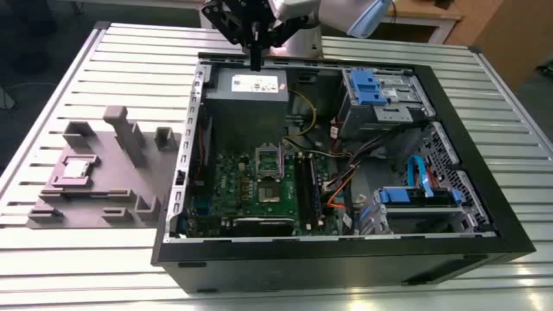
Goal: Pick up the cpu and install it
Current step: 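Reach for the cpu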
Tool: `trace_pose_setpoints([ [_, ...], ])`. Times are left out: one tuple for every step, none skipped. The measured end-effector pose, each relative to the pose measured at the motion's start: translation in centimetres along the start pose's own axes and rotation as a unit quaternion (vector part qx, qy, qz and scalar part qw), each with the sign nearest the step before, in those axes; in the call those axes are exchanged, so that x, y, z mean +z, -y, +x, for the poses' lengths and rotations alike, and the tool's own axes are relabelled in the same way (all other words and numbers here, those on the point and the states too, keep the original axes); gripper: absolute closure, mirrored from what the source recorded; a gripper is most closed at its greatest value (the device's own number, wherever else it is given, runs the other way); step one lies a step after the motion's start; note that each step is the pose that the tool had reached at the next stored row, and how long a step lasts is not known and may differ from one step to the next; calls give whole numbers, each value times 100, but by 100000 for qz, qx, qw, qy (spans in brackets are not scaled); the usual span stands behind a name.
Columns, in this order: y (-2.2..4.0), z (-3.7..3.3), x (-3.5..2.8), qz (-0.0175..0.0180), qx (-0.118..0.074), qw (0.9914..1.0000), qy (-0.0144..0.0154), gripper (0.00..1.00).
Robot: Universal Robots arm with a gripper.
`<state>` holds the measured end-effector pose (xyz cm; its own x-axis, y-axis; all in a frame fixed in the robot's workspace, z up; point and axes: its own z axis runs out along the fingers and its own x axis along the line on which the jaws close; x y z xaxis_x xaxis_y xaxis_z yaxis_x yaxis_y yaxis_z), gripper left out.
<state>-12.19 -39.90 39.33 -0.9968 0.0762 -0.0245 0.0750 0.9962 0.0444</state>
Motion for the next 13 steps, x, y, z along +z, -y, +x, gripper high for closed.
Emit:
trace_pose_setpoints([
  [0, 0, 0, 0, 3, 100000, -2, 90],
  [0, 0, 0, 0, 4, 100000, 1, 90],
  [0, 0, 0, 2, 2, 100000, 0, 90],
  [0, 0, 0, 0, 3, 100000, 0, 90],
  [0, 0, 0, 2, 3, 100000, -1, 90],
  [0, 0, 0, -1, 2, 100000, 1, 90],
  [0, 0, 0, -1, 2, 100000, 0, 90],
  [0, 0, 0, 0, 1, 100000, -2, 90],
  [0, 0, 0, 0, 1, 100000, -1, 90],
  [0, 1, 0, -2, 1, 100000, 1, 90],
  [0, 4, -1, 7, 7, 100000, -4, 90],
  [0, 9, -1, 4, 10, 100000, -1, 90],
  [1, 16, -1, 1, 9, 100000, 0, 90],
])
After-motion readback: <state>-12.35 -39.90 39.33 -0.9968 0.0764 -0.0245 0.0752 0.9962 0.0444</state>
